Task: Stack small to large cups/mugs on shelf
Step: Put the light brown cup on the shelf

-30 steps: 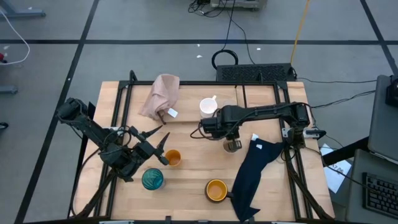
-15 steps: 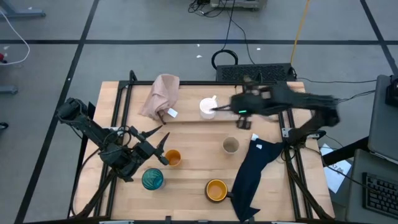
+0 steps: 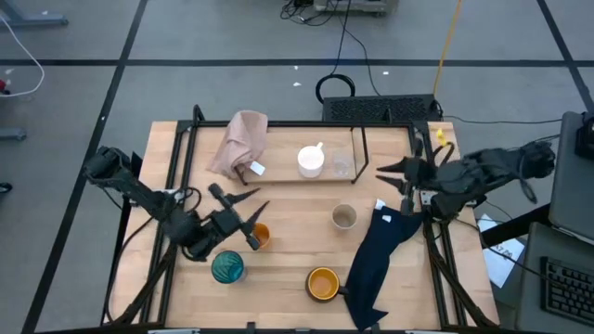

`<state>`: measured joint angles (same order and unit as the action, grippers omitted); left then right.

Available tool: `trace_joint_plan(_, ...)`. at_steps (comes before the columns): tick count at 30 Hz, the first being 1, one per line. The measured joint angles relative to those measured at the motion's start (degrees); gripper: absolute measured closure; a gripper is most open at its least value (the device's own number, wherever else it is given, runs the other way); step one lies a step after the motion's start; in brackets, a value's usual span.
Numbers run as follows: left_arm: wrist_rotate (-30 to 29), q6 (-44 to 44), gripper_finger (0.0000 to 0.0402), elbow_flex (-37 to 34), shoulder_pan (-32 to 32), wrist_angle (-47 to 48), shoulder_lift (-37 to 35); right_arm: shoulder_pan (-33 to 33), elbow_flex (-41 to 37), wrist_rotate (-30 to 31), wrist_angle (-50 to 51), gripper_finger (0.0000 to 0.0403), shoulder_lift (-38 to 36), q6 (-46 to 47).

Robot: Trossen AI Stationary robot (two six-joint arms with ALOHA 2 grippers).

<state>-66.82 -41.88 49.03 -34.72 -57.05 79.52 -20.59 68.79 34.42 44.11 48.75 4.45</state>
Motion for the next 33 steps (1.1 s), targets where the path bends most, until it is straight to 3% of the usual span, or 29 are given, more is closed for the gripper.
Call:
trace_joint_plan(5, 23.7, 19.9, 0.0229, 8.9, 6.7, 30.1, -1.6, -0.2, -8.5, 0.1, -7.3, 0.0335, -3.1, -4.1)
trace_joint_plan(8, 34.1, 29.3, 0.0229, 16.2, 12.9, 46.2, -1.2, -0.2, -10.8, 0.0, -8.7, 0.0335, -4.2, -5.8)
trace_joint_plan(12, 48.2, 33.8, 0.0229, 20.8, 21.5, 51.9, 0.1, -0.2, -12.1, 0.1, -8.8, 0.0335, -5.8, -6.9)
trace_joint_plan(17, 66.7, 40.8, 0.0229, 21.8, 31.4, 49.6, 3.0, -0.2, -12.9, 0.1, -8.7, 0.0335, -8.5, -8.6)
trace_joint_plan(22, 76.8, 47.2, 0.0229, 21.9, 36.7, 45.6, 8.4, -0.2, -13.0, 0.1, -7.2, 0.0335, -11.1, -9.3)
trace_joint_plan(27, 80.3, 49.1, 0.0229, 24.0, 38.2, 44.9, 14.6, -0.2, -13.0, 0.1, -6.5, 0.0335, -12.7, -9.9)
trace_joint_plan(33, 80.8, 46.5, 0.0229, 36.9, 38.3, 60.9, 23.9, -0.2, -13.0, 0.1, -4.8, 0.0335, -12.8, -9.7)
